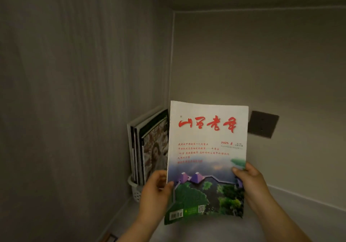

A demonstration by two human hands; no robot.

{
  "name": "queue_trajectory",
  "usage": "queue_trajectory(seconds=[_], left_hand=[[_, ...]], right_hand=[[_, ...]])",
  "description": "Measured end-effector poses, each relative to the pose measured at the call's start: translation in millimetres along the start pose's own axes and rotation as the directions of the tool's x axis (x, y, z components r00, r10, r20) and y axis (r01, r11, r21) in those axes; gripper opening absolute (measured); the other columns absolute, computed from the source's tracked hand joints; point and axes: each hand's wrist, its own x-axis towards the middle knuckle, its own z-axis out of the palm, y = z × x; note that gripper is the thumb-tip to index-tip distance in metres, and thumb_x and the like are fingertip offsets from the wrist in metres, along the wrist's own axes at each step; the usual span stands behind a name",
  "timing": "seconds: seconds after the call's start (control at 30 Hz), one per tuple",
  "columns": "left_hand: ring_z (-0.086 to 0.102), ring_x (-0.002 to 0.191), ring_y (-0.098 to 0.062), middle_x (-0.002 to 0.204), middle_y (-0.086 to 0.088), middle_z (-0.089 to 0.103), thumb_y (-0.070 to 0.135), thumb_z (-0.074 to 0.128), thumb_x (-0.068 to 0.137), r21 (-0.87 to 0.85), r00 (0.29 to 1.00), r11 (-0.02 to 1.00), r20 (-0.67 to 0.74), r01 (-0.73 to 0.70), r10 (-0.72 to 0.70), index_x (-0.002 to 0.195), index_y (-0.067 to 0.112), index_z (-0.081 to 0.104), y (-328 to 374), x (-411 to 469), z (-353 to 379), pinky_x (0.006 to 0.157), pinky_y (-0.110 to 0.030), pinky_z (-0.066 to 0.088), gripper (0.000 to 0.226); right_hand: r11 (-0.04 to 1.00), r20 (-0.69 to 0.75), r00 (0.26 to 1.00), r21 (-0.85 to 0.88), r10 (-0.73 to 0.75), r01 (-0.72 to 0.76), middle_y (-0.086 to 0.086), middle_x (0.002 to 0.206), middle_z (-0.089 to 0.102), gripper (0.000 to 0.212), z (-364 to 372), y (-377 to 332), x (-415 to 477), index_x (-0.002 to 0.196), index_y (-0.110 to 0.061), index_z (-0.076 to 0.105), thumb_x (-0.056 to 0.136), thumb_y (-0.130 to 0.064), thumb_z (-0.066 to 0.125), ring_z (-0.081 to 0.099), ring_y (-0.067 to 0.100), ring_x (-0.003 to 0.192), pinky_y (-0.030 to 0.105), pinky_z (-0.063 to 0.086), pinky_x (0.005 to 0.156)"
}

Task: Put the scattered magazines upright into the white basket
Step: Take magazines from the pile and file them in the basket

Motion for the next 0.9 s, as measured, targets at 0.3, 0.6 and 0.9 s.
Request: queue_trajectory(seconds=[0.3,0.6,0.9], left_hand=[[0.055,0.062,-0.01,0.062,0.006,0.058,-0.004,0.064,0.074,0.019,0.987,0.999,-0.156,0.046,-0.042,0.057,0.022,0.05,-16,53,-46,0.044,-0.002,0.039,0.034],[0.047,0.054,-0.011,0.054,0.006,0.051,0.006,0.065,0.075,0.202,0.972,0.975,-0.228,0.093,-0.045,0.05,0.026,0.039,-42,73,-50,0.048,-0.01,0.036,0.041],[0.065,0.086,-0.028,0.092,-0.013,0.072,0.027,0.06,0.081,0.489,0.989,0.862,-0.118,0.134,-0.087,0.092,0.011,0.063,-62,70,-50,0.068,-0.028,0.048,0.02]], right_hand=[[0.993,0.022,0.994,-0.046,-0.112,0.112,0.009,0.103,0.058,0.03,105,-33,51,0.112,0.001,0.057,0.085,0.009,0.045,0.055,0.024,0.09,0.034,0.044,0.084],[0.989,0.042,0.993,-0.088,-0.114,0.117,0.0,0.07,0.052,0.031,140,-28,90,0.114,0.011,0.051,0.084,0.013,0.044,0.045,0.01,0.06,0.007,0.044,0.047],[0.957,0.116,0.993,-0.281,-0.036,0.067,0.016,0.101,0.062,0.032,157,14,107,0.114,0.006,0.055,0.084,0.01,0.045,0.053,0.023,0.083,0.019,0.046,0.057]])
